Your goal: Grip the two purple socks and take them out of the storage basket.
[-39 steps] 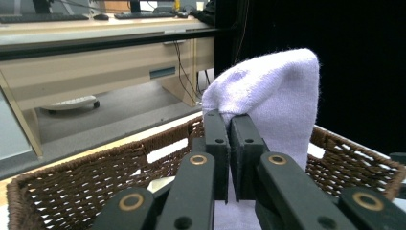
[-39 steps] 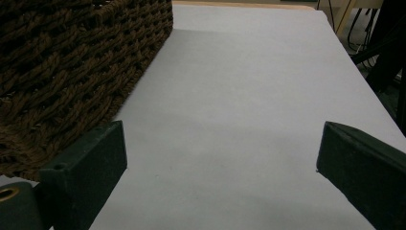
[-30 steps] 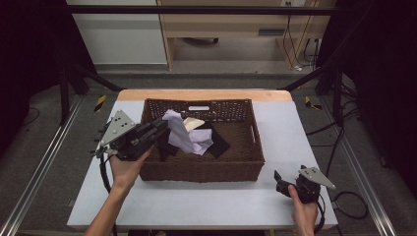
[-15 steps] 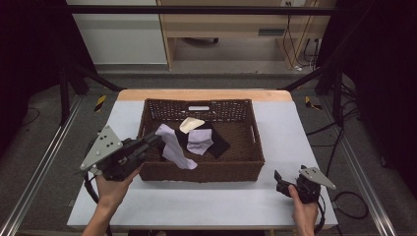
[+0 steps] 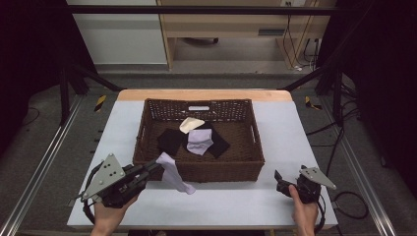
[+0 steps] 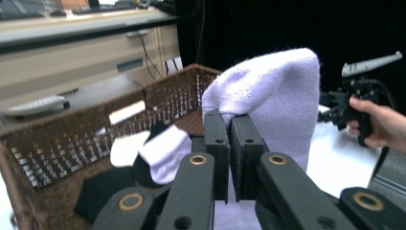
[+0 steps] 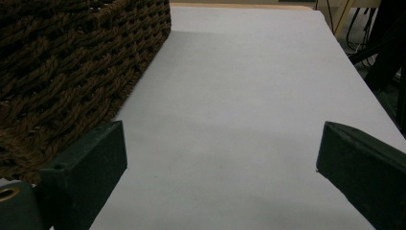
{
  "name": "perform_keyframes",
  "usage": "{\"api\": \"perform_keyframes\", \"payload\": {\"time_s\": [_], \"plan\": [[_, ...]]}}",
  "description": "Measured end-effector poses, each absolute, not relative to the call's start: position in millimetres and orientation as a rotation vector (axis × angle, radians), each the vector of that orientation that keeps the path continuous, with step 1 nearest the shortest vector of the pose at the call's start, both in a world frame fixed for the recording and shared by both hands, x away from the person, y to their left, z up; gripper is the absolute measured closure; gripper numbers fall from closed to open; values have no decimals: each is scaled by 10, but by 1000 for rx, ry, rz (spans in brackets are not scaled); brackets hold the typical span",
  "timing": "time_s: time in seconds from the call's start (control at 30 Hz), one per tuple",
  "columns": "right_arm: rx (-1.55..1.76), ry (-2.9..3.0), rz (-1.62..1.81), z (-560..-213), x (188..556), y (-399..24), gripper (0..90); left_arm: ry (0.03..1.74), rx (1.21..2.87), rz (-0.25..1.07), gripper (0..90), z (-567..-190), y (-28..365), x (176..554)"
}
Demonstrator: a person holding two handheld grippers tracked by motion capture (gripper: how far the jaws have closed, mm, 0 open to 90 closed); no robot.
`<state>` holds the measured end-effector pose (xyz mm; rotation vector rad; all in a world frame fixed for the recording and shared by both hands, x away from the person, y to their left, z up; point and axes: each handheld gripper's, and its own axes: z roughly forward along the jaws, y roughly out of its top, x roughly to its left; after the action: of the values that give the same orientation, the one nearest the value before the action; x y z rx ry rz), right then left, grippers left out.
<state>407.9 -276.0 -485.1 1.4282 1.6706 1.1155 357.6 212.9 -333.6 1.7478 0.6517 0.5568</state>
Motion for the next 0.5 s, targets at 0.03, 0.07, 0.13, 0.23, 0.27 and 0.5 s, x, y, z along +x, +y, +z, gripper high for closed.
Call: {"api": "perform_keyframes", "payload": {"time_s": [0.03,0.07,0.13,0.23,0.27,0.5], "plan": [[1429,1671,1116,-4851,4079,-2760,37,659,1755,549,862,-3368,2133,3571],[1428,1670,1115,-4851,4079,-2760,37,666,1760,538,863,-3402,2136,3567],[1429,1668,1116,-4850,4078,-2760,37,673,1775,527,862,-3474,2136,3557],[1430,1669,1115,-4851,4079,-2761,37,686,1813,508,862,-3587,2110,3553],[1429,1669,1115,-4851,4079,-2760,37,690,1827,502,862,-3628,2096,3553],[1435,1670,1115,-4849,4077,-2766,38,721,1897,471,862,-3870,2025,3589]]}}
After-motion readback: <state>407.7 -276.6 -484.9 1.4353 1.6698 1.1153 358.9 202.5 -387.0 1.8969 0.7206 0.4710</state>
